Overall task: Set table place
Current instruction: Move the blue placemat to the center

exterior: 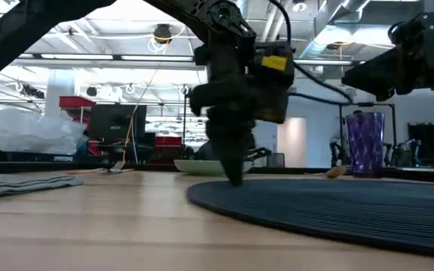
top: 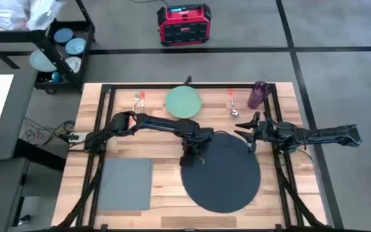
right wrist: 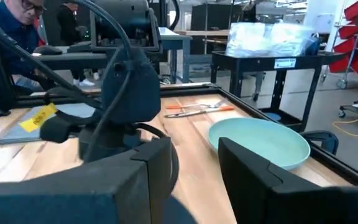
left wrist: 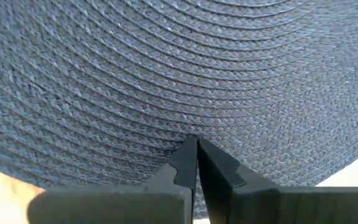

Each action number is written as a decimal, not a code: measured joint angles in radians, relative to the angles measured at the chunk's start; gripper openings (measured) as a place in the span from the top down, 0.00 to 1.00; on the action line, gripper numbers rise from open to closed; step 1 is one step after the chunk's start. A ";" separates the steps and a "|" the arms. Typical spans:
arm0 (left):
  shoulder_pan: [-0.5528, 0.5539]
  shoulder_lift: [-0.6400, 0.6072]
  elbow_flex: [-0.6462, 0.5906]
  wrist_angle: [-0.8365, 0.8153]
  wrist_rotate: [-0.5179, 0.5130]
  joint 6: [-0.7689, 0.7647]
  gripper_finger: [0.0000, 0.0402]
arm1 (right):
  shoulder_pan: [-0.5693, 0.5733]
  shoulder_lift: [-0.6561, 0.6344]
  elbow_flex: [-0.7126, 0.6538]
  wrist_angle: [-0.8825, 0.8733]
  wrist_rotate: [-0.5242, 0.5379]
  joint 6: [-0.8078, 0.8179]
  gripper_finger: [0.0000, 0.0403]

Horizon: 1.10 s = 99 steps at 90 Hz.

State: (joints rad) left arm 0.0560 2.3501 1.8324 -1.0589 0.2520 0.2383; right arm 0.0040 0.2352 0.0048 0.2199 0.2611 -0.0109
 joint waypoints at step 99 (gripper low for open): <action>0.022 -0.243 -0.013 0.043 -0.144 0.033 1.00 | 0.002 0.000 0.000 -0.002 -0.030 -0.024 0.70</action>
State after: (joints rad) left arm 0.0782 2.1071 1.8191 -1.0156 0.1083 0.2717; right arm 0.0059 0.2356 0.0044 0.2184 0.2313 -0.0349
